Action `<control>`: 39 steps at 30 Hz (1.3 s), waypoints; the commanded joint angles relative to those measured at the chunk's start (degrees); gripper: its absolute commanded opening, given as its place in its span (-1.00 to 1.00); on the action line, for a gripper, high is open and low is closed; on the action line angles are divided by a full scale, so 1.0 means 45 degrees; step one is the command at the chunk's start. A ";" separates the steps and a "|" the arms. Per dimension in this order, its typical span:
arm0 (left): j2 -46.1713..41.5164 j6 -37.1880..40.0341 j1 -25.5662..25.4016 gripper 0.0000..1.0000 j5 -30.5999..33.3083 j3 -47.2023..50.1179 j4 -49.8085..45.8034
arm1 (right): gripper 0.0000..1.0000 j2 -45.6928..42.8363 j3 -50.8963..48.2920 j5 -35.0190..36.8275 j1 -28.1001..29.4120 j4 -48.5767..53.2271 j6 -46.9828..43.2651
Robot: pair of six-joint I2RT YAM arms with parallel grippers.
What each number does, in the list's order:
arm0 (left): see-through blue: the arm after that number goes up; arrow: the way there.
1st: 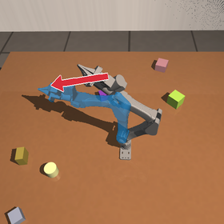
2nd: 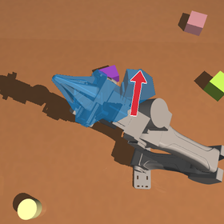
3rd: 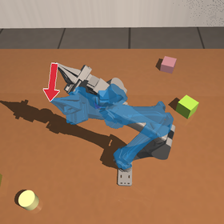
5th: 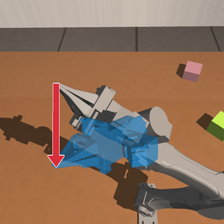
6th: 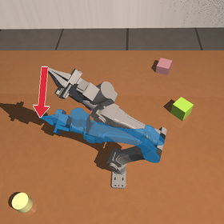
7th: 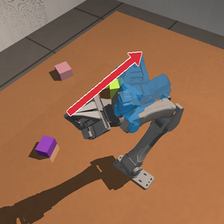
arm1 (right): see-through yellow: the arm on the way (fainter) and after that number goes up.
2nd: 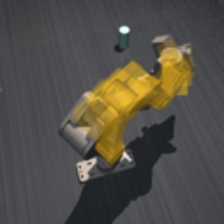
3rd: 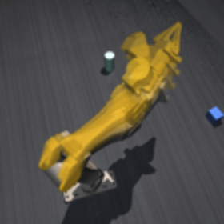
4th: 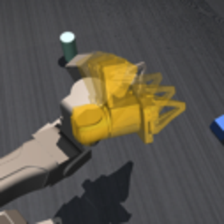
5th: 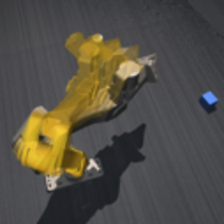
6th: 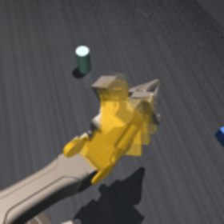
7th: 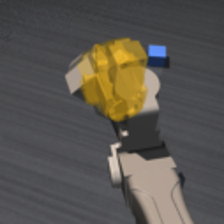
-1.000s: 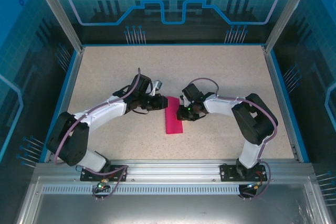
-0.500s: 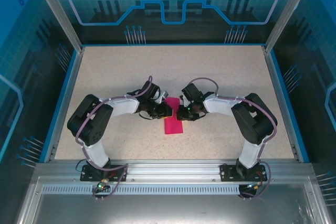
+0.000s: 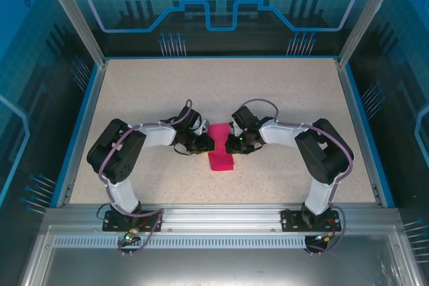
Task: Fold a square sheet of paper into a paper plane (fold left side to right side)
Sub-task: First fold the square sheet of paper in half at the center of the table, then hold the square sheet of paper at the center of the table.
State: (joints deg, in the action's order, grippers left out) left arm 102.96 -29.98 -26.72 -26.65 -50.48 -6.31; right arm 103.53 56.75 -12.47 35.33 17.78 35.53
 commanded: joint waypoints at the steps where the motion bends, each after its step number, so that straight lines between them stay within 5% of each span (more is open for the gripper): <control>1: -0.0271 0.0540 0.0453 -0.58 0.0305 0.0414 -0.0366 | -0.60 0.0762 -0.0365 0.0515 0.0185 0.0990 -0.0218; 13: -0.2454 0.0307 0.0629 -0.54 -0.1405 0.0983 0.0747 | -0.61 0.0692 -0.0327 0.0292 0.0214 0.0855 -0.0200; 24: -0.0262 -0.0604 -0.0478 -0.53 -0.1482 0.0578 0.2162 | -0.61 0.0658 -0.0334 0.0075 0.0234 0.0642 -0.0125; 39: 0.0290 -0.0393 -0.0628 -0.55 -0.0662 0.1256 0.1636 | -0.64 -0.0836 -0.0470 -0.1023 -0.0112 -0.1376 0.0232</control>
State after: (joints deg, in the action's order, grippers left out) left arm 102.54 -31.57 -29.04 -31.18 -46.33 2.09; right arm 102.21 54.65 -15.44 35.22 13.47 35.97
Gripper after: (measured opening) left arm 0.228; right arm 0.184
